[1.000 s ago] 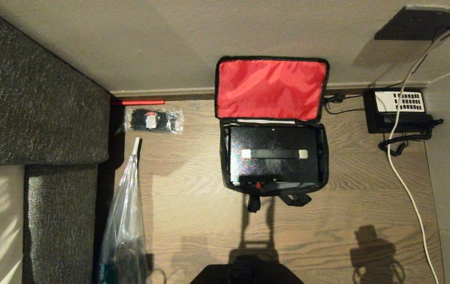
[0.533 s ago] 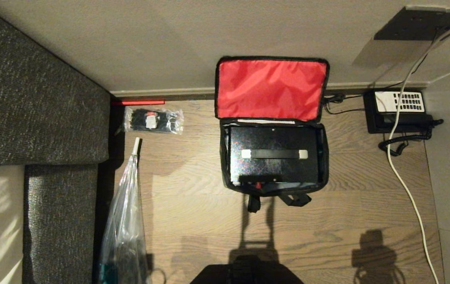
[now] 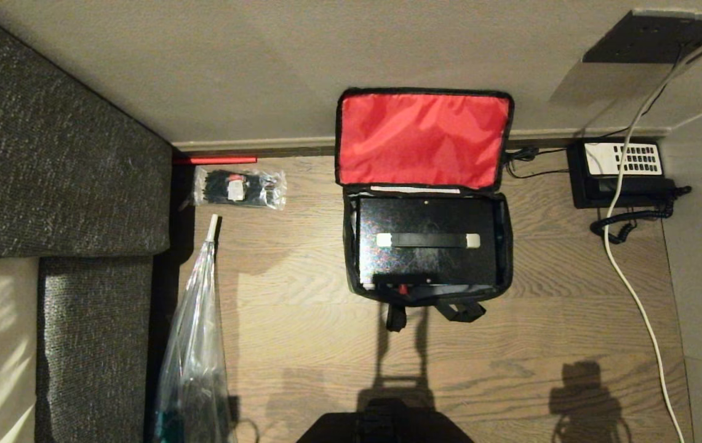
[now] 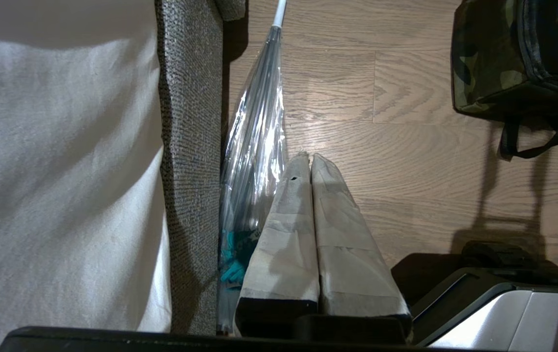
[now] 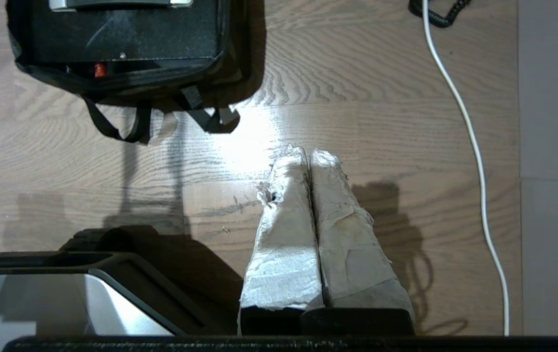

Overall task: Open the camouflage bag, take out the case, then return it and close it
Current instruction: Grip the handle

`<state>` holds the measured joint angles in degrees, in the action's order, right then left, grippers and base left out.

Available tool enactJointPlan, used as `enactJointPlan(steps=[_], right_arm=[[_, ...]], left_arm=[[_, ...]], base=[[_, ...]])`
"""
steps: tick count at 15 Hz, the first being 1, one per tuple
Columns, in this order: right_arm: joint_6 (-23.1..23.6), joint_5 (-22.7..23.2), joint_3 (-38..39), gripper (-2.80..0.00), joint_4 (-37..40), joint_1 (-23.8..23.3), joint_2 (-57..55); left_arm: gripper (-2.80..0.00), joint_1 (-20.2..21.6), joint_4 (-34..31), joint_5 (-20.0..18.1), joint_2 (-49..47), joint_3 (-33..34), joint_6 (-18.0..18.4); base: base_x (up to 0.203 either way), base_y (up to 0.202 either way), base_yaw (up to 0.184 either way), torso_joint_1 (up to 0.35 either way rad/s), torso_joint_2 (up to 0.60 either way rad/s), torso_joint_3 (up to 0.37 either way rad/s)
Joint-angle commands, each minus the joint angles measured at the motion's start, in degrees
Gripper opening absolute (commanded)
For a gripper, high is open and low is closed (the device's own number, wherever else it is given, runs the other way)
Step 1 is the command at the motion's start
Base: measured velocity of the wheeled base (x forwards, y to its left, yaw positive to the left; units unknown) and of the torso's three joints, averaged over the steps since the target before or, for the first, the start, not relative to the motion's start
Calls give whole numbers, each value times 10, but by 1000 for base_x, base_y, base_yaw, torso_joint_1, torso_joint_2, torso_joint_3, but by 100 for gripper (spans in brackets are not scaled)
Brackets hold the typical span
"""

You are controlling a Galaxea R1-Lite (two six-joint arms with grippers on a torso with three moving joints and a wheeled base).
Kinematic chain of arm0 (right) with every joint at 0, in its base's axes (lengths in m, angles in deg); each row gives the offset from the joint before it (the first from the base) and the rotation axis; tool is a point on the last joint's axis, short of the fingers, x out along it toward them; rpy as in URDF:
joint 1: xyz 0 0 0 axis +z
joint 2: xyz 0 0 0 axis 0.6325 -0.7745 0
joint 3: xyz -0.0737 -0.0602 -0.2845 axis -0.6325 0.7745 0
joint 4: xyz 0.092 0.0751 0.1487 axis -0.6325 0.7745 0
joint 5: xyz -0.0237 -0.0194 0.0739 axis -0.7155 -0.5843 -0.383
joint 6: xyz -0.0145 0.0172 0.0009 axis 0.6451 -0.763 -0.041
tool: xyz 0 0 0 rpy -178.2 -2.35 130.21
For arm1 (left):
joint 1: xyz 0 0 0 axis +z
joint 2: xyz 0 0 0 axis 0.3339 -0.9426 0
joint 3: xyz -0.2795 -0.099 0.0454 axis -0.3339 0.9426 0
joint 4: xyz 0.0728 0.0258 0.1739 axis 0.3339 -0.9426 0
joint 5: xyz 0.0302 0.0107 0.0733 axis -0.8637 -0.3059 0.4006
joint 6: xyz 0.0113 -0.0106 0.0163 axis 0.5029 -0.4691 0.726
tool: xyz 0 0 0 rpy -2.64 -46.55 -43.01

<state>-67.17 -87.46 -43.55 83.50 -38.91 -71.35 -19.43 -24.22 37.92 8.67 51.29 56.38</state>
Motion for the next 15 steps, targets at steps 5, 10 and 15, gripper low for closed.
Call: enactJointPlan(steps=[5, 10, 15], right_arm=[[-8, -5, 3, -280, 3, 0, 17], [-8, -5, 3, -280, 3, 0, 17], [-8, -5, 3, -280, 3, 0, 17]], left_arm=[[-280, 0, 0, 0, 0, 0, 0], [-280, 0, 0, 0, 0, 0, 1], [-280, 0, 0, 0, 0, 0, 0]], base=[[0, 0, 0, 0, 0, 0], [0, 0, 0, 0, 0, 0], [0, 0, 0, 0, 0, 0]])
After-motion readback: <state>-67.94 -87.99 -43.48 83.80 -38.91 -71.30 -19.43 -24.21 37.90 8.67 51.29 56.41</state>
